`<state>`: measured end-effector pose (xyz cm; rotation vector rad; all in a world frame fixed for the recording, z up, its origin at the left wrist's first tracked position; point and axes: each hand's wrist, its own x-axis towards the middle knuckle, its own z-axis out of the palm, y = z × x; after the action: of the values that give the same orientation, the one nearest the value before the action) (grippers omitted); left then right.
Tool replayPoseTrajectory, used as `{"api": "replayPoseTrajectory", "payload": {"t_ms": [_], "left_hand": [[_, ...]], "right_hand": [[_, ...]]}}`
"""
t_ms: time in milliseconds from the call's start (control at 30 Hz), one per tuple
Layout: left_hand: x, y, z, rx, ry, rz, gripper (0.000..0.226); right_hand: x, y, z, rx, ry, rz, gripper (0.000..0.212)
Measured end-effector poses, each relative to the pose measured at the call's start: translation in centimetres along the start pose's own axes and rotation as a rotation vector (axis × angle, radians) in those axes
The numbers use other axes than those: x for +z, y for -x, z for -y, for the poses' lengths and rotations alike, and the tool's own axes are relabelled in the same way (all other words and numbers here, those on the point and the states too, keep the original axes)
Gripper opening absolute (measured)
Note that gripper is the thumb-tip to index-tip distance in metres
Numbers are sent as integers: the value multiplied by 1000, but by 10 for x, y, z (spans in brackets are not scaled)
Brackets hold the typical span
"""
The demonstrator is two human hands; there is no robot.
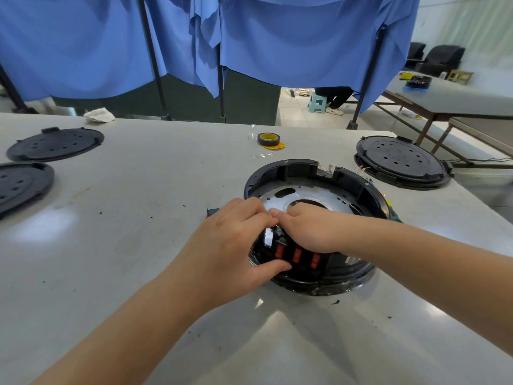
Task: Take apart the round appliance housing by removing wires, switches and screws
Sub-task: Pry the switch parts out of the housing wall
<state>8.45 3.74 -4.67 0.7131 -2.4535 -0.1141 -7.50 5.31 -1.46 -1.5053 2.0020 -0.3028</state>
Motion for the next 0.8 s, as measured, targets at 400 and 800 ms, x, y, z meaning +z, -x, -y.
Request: {"api": "replayPoseTrajectory", "payload": {"t_ms": [400, 800], "left_hand": [[6, 3, -7, -65, 51, -148, 33], [9, 5, -14, -89, 27, -92, 29]], "right_hand": [[2, -5, -10, -79, -12, -31, 54], [-1, -5, -17, -206, -81, -128, 48]]}}
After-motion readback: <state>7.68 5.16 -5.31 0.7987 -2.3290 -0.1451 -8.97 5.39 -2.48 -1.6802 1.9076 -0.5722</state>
